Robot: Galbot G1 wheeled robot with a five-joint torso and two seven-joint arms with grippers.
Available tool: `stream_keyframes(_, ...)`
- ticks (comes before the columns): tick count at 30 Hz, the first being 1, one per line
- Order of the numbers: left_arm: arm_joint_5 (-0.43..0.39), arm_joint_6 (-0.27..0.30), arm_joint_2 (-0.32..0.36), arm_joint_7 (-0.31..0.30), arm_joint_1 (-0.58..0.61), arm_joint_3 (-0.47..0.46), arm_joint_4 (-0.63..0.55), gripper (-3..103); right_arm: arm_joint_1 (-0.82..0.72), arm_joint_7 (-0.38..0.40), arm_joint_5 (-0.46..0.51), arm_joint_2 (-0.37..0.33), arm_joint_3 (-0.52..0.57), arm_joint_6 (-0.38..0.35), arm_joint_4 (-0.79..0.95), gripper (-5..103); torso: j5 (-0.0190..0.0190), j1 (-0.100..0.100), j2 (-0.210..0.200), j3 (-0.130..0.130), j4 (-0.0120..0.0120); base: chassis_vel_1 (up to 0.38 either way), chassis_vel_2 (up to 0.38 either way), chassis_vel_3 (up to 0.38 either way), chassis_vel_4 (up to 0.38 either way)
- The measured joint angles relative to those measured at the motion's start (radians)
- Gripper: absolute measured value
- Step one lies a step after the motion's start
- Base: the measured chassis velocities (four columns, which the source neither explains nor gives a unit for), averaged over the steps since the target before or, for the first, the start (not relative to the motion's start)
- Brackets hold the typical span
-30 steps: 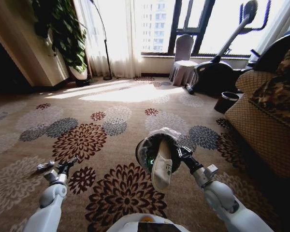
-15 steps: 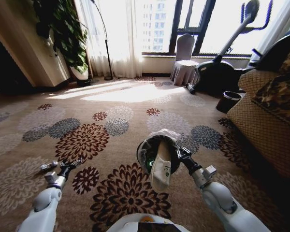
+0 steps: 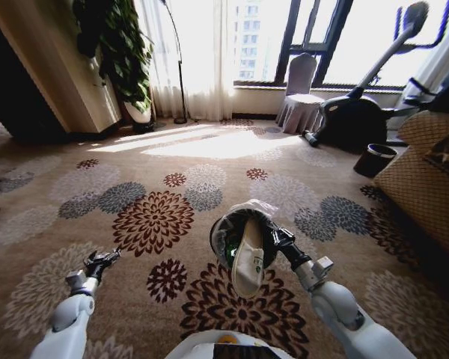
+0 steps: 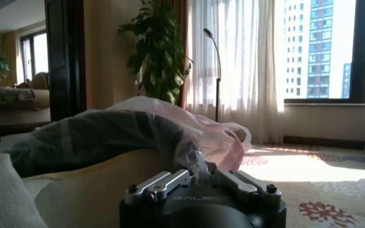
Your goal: Pick up the trash from the ground and place it into the trash bin.
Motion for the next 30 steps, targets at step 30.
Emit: stream_keyframes(30,-0.036,-0.031,-0.031,-0.042,-0.171,0.200,0.251,100,-0.058,0.000,0.000,-0.016,0.044,0.002,0.024,0,-0.0002,0.000,0.000,0.000,-0.0005,0.071,0.062,-0.065,-0.067)
